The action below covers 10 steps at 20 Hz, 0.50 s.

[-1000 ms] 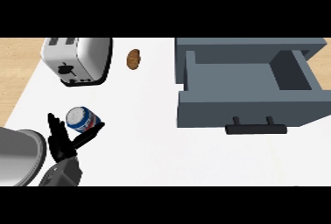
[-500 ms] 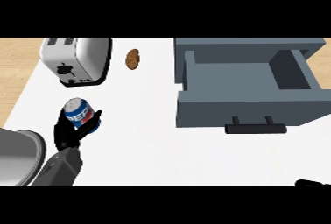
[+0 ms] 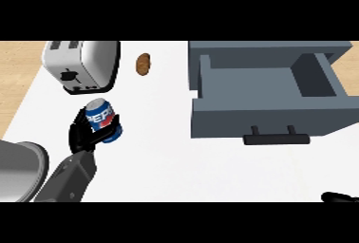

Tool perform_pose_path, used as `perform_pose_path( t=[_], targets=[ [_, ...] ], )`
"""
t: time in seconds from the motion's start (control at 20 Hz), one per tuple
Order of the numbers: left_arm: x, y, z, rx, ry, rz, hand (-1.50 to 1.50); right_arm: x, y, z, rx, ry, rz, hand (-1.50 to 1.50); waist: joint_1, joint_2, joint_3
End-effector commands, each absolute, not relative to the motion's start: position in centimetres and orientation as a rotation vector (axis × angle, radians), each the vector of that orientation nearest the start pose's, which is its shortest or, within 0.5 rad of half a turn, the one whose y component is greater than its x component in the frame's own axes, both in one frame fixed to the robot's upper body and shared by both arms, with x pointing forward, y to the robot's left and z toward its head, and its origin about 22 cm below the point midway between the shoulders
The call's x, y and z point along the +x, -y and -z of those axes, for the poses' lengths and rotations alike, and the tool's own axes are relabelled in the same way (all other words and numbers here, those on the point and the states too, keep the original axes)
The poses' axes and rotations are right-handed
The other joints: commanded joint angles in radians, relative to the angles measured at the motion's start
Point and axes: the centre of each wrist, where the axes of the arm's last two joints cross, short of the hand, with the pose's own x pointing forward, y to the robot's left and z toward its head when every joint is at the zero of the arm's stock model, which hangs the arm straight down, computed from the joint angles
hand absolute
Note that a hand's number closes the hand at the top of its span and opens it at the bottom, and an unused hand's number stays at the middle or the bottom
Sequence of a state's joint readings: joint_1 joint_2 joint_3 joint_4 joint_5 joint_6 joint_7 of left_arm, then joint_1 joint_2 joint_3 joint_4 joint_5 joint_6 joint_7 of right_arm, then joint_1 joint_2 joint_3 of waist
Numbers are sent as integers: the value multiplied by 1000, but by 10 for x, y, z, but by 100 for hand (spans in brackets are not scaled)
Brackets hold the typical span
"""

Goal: Pick up the can, place it into the drawer and close the drawer

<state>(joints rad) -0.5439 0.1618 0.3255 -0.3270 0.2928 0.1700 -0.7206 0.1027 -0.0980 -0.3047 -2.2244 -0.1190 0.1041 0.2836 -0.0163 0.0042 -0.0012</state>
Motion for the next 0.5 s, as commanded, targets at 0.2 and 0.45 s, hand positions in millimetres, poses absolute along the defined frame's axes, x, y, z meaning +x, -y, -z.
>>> perform_pose_path(
  t=[0.2,0.45],
  targets=[
    [333,-221,107,-30,1590,-118,150,169,299,-141,-242,1875,46,-150,-9,3,0],
    [346,-229,92,-80,1639,-139,150,158,297,-145,-260,1865,33,-150,-1,-1,0]
  ],
)
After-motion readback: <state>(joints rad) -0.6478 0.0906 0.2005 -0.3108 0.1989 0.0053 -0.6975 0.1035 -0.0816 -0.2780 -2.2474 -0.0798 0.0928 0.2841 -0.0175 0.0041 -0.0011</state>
